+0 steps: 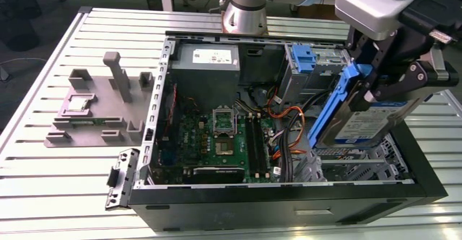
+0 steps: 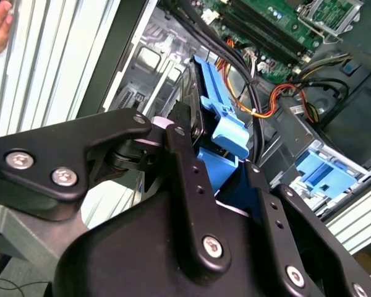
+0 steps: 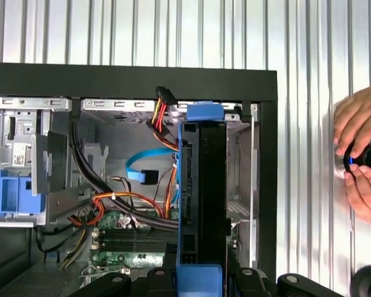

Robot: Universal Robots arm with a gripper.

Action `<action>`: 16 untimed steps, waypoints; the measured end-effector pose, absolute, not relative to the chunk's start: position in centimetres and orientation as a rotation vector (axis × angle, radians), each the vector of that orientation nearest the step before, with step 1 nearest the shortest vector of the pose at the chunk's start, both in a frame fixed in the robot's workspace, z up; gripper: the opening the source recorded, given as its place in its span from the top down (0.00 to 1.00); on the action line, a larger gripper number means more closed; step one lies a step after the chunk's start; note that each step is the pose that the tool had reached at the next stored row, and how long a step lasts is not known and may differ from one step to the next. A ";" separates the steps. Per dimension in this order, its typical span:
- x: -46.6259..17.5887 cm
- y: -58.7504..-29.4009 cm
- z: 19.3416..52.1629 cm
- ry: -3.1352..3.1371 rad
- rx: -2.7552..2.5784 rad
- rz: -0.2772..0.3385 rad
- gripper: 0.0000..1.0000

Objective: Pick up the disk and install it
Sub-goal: 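Insert the disk into the insertion slot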

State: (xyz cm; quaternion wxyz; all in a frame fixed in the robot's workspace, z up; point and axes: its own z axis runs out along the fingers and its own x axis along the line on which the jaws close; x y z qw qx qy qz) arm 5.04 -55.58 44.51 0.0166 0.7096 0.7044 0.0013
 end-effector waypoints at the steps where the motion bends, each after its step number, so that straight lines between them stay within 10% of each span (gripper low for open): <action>1: 5.2 -55.6 44.5 2.190 2.206 0.004 0.63; 16: 6.7 -55.9 44.0 2.179 2.217 0.004 0.63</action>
